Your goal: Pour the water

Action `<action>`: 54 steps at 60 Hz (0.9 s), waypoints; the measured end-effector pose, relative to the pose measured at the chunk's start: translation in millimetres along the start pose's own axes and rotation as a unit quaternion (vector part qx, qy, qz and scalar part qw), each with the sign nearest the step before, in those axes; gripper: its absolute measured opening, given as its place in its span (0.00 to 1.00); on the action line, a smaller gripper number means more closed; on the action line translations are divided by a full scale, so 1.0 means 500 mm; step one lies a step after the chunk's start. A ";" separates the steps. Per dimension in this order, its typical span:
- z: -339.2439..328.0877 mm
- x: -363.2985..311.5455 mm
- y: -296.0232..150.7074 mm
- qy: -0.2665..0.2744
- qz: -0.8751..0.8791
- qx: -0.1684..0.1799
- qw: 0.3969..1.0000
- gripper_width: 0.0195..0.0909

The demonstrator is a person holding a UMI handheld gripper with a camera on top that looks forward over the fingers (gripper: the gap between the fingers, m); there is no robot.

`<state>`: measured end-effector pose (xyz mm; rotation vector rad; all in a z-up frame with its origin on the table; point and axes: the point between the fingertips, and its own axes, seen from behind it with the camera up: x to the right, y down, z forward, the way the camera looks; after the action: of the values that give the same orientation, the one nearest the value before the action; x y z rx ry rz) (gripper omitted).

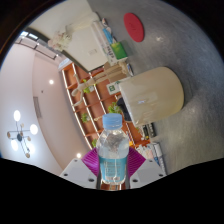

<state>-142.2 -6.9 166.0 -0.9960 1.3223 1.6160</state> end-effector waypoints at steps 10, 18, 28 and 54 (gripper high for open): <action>-0.030 0.009 -0.023 0.019 0.034 0.015 0.999 0.18; -0.013 -0.001 -0.010 0.019 -0.006 -0.001 1.000 0.18; -0.025 -0.049 0.048 0.022 -0.161 -0.030 0.986 0.18; -0.004 -0.235 -0.194 0.183 -0.809 0.084 0.552 0.22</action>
<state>-9.1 -8.5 240.3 -1.6285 0.2201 -0.1989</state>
